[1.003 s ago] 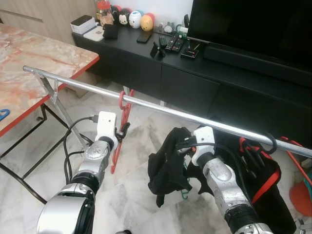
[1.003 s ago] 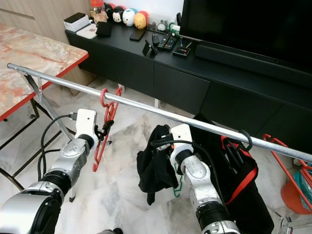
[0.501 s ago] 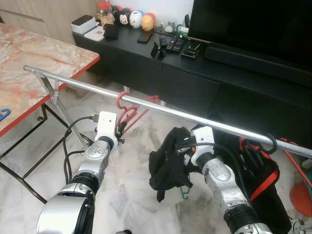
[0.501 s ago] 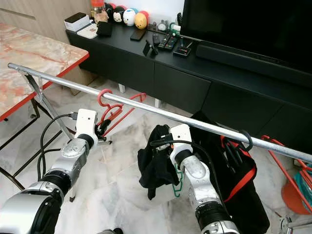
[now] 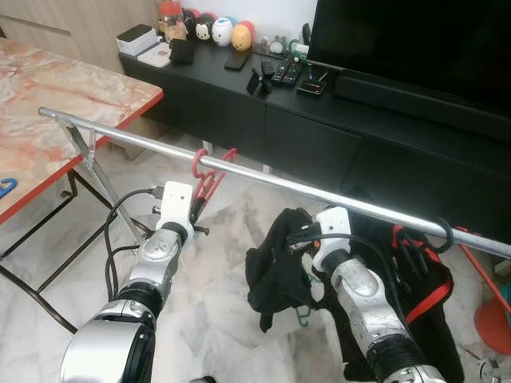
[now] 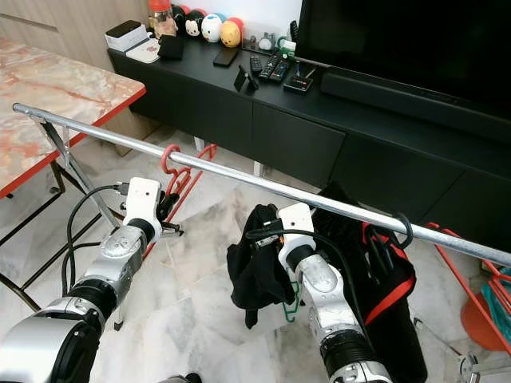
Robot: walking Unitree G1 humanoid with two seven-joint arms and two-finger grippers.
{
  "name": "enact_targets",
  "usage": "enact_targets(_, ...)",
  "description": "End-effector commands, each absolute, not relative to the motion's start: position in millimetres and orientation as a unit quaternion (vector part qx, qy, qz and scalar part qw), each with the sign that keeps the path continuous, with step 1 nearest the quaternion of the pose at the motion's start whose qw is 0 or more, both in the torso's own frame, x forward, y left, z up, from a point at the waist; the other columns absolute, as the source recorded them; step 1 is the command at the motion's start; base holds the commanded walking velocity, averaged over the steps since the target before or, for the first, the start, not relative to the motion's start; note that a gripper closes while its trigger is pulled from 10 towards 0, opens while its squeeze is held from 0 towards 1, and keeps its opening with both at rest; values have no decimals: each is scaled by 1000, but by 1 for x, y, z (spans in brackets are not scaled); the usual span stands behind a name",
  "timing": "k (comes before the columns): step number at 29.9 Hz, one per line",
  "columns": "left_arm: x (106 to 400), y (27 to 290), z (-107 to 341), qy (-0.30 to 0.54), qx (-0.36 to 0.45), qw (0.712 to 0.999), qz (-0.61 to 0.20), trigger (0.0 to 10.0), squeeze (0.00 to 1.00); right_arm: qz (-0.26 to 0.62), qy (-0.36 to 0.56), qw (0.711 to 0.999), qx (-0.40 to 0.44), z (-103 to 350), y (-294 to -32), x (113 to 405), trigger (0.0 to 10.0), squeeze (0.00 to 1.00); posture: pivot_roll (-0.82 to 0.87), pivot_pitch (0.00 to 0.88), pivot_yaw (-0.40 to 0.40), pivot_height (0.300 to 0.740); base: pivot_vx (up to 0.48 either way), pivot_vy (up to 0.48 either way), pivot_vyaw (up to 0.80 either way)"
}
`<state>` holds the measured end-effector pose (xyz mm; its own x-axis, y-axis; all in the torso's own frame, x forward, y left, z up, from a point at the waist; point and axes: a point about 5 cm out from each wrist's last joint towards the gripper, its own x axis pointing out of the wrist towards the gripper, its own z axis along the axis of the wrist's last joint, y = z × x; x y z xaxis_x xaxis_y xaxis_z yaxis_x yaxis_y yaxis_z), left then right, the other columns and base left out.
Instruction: Hang hanger
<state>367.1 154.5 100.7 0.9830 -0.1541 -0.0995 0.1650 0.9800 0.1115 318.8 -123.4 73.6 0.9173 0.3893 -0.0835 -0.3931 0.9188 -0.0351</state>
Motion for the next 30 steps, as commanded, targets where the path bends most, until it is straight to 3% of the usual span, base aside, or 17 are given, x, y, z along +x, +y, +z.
enact_targets(1, 366, 154, 100, 40, 55, 994, -81, 0, 0, 201, 34, 979, -25, 75, -122, 319, 10000, 0, -10, 103, 25, 740, 0, 0, 0)
enact_targets(15, 365, 162, 120, -42, 41, 998, -37, 0, 0, 198, 34, 979, -25, 75, -123, 318, 10000, 0, -10, 104, 22, 740, 0, 0, 0)
enact_targets(17, 362, 163, 124, -67, 36, 997, -34, 392, 0, 198, 34, 979, -25, 75, -123, 318, 10000, 0, -6, 106, 19, 740, 0, 0, 0)
enact_targets(18, 360, 163, 125, -73, 31, 996, -35, 1490, 0, 198, 34, 979, -25, 75, -123, 318, 10000, 0, -5, 107, 19, 740, 0, 0, 0)
enact_targets(19, 360, 163, 125, -76, 28, 996, -36, 1490, 0, 198, 34, 979, -25, 75, -123, 318, 10000, 0, -5, 107, 19, 740, 0, 0, 0)
enact_targets(20, 356, 163, 125, -84, 35, 995, -40, 9137, 0, 198, 34, 979, -24, 74, -123, 318, 10000, 0, -3, 110, 20, 740, 0, 0, 0)
enact_targets(21, 353, 163, 124, -89, 40, 994, -42, 10000, 0, 198, 34, 979, -24, 74, -123, 318, 10000, 0, -3, 110, 20, 740, 0, 0, 0)
enact_targets(30, 296, 180, 83, -40, 74, 995, -60, 10000, 0, 195, 41, 980, -24, 70, -125, 315, 10000, 0, 7, 120, 20, 740, 0, 0, 0)
